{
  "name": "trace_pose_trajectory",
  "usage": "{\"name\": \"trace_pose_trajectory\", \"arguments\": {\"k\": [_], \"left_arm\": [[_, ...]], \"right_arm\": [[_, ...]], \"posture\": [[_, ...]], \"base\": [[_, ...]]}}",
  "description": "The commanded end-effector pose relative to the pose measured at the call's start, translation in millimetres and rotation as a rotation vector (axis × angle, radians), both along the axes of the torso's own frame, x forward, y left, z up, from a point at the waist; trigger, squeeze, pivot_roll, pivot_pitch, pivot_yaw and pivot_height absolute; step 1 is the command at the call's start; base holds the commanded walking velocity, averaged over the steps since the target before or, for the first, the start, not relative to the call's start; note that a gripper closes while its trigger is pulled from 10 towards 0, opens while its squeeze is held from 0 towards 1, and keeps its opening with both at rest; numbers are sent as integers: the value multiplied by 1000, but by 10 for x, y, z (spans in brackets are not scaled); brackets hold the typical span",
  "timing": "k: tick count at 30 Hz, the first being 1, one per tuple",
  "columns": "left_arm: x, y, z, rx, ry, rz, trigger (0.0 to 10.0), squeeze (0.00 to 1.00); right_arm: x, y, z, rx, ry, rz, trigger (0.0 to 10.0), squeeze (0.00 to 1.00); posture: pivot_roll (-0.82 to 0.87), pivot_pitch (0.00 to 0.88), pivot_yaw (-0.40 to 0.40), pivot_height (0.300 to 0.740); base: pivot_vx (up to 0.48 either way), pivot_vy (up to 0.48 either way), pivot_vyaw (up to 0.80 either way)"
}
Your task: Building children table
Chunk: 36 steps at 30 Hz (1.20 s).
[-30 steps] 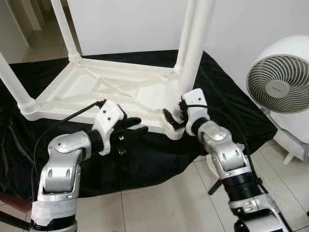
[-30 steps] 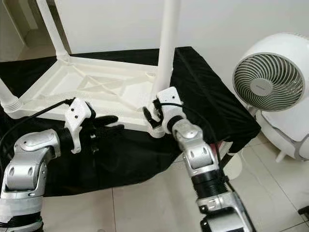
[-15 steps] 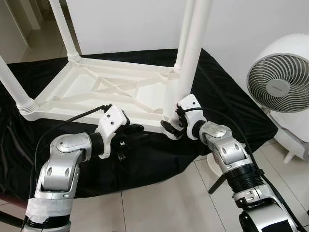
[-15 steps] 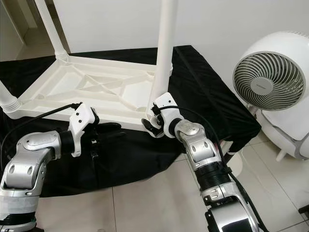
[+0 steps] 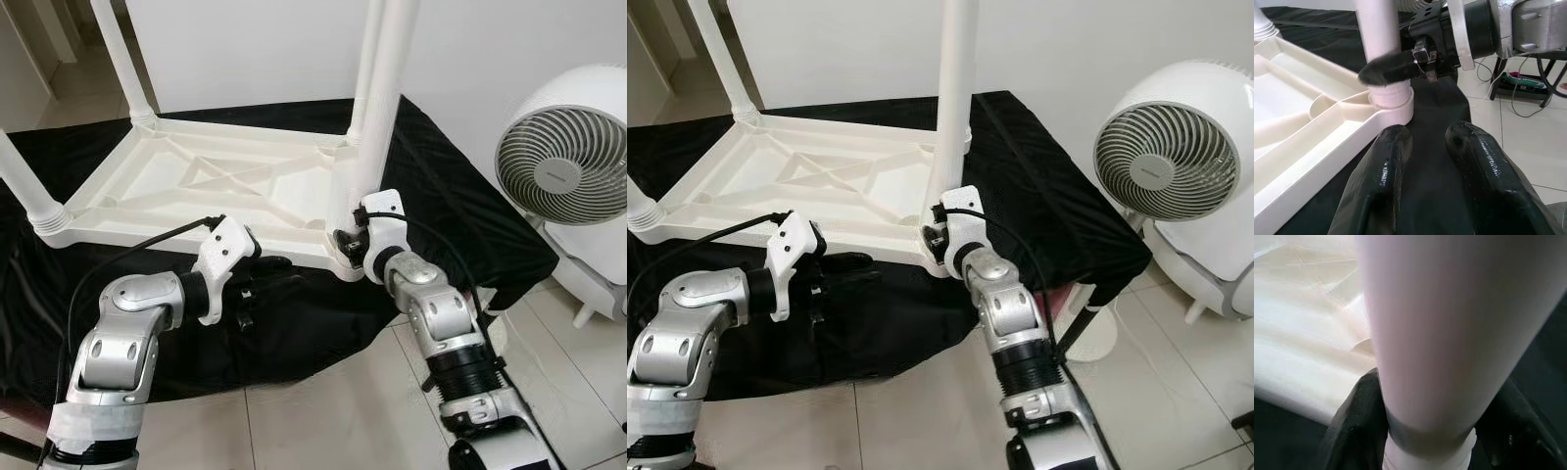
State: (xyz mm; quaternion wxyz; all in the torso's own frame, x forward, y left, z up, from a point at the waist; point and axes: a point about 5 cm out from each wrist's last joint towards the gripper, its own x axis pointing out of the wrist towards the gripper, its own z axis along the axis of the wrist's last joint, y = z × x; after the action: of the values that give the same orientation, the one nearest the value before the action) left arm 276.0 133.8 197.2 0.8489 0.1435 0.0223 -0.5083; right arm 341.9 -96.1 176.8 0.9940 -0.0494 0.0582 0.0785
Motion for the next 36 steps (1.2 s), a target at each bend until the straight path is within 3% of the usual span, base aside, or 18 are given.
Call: {"name": "trace_pose_trajectory", "arguments": {"k": [1, 4, 8, 9, 10, 12, 13, 14, 15, 19, 20, 21, 22, 23, 26, 30, 33, 36], "left_arm": [[22, 34, -11, -10, -20, 91, 10000, 0], [16, 39, -28, -10, -13, 91, 10000, 0], [18, 39, -29, -10, -13, 91, 10000, 0], [20, 42, -28, -10, -13, 92, 10000, 0], [24, 49, -26, -9, -14, 96, 10000, 0], [25, 58, -25, -9, -16, 101, 10000, 0], [24, 66, -25, -9, -18, 106, 10000, 0], [24, 66, -25, -9, -18, 106, 10000, 0], [22, 71, -28, -9, -18, 110, 10000, 0], [18, 74, -34, -10, -19, 116, 10000, 0], [19, 78, -35, -12, -20, 124, 10000, 0], [28, 87, -38, -14, -21, 137, 10000, 0], [28, 87, -38, -14, -21, 137, 10000, 0], [37, 94, -41, -16, -21, 147, 10000, 0], [50, 101, -42, -18, -22, 157, 10000, 0], [58, 102, -32, -19, -24, 159, 10000, 0], [55, 121, -15, -19, -25, 167, 10000, 0], [48, 155, -19, -15, -22, 181, 10000, 0]], "right_arm": [[-33, -145, -122, -10, 51, -151, 0, 0], [-155, -61, -155, 28, 35, -308, 0, 0], [-151, 7, -148, 15, 26, -268, 0, 0], [-150, 26, -119, -12, 1, -267, 2471, 0], [-128, 48, -92, -26, -13, -224, 10000, 0], [-105, 57, -51, -24, -37, -179, 10000, 0], [-90, 78, -24, -27, -49, -124, 10000, 110], [-90, 78, -24, -27, -49, -124, 10000, 110], [-80, 113, 22, -23, -72, -52, 10000, 1000], [-103, 195, 98, -30, -101, 89, 10000, 1000], [-137, 244, 142, -45, -120, 200, 10000, 0], [-182, 255, 171, -80, -127, 328, 10000, 0], [-182, 255, 171, -80, -127, 328, 10000, 0], [-223, 254, 182, -129, -134, 434, 10000, 0], [-276, 190, 179, -218, -131, 585, 10000, 0], [-227, 67, 155, -268, -79, 633, 10000, 0], [-88, -69, 113, -336, -21, 624, 10000, 0], [-77, -81, 81, -346, 13, 685, 10000, 0]], "posture": [[-62, 89, 40, 740], [-66, 87, 42, 740], [-63, 82, 42, 740], [-63, 82, 42, 740], [-60, 79, 38, 740], [-60, 79, 38, 740], [-60, 79, 38, 740], [-60, 79, 38, 740], [-60, 76, 38, 740], [-61, 75, 36, 740], [-61, 75, 36, 740], [-61, 71, 36, 740], [-61, 71, 36, 740], [-63, 70, 38, 740], [-64, 72, 40, 740], [-63, 76, 41, 740], [-61, 80, 43, 740], [-58, 83, 45, 740]], "base": [[0, 0, 0], [0, 0, 0], [0, 0, 0], [0, 0, 0], [0, 0, 0], [0, 0, 0], [0, 0, 0], [0, 0, 0], [0, 0, 0], [0, 0, 0], [0, 0, 0], [0, 0, 0], [0, 0, 0], [0, 0, 0], [0, 0, 0], [0, 0, 0], [0, 0, 0], [0, 0, 0]]}}
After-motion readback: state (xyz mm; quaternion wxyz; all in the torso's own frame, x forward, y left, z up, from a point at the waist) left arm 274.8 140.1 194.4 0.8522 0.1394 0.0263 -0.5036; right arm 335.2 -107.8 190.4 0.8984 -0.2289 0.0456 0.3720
